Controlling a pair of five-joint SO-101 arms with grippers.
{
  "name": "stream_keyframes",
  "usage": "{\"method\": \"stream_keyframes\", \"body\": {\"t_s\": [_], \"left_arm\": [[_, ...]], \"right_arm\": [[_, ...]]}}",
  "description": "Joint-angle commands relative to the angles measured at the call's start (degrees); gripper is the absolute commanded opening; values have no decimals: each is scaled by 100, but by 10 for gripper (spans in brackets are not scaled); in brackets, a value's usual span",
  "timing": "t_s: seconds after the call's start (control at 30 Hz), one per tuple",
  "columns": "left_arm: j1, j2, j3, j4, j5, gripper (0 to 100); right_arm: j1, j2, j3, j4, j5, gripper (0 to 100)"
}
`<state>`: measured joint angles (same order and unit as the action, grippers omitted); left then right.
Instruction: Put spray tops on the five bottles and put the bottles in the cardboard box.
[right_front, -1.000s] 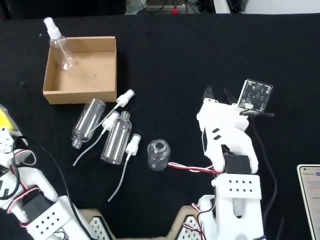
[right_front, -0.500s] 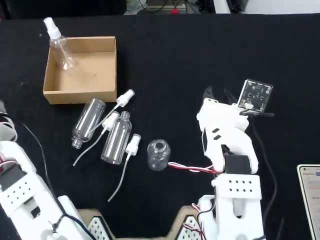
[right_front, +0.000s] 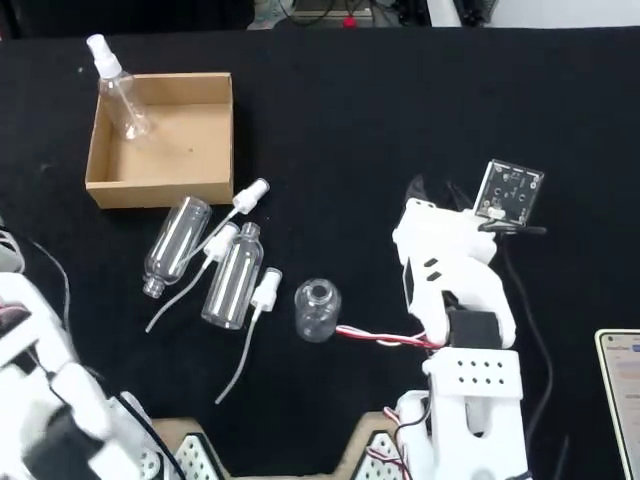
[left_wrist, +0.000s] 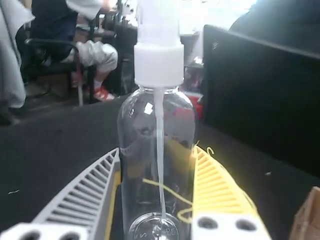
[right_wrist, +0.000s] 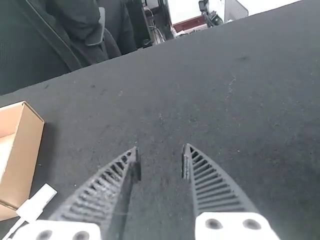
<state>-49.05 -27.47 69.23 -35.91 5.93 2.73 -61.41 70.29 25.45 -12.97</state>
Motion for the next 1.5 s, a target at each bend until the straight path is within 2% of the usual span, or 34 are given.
{"method": "stream_keyframes", "body": {"t_s": [0.0, 0.23, 0.5, 0.67, 0.77, 1.03, 1.47], "left_arm": [[-277, 1037, -760, -396, 18, 113], [-356, 2875, -470, -3200, -35, 116], [-497, 4712, -1182, -4026, -35, 116], [-558, 5644, -1508, -5275, -62, 116], [-532, 6242, -1692, -5952, -475, 115], [-567, 7367, -2422, -6110, -677, 116], [-549, 7763, -2431, -6119, -633, 118]], "right_arm": [[-44, -110, -48, -141, -18, 137], [-70, -110, -40, -149, -18, 137], [-44, -110, -40, -141, -18, 137], [-44, -110, -40, -149, -18, 137], [-44, -110, -40, -149, -18, 137], [-44, -110, -40, -149, -18, 137], [-44, -110, -40, -158, -18, 137]]}}
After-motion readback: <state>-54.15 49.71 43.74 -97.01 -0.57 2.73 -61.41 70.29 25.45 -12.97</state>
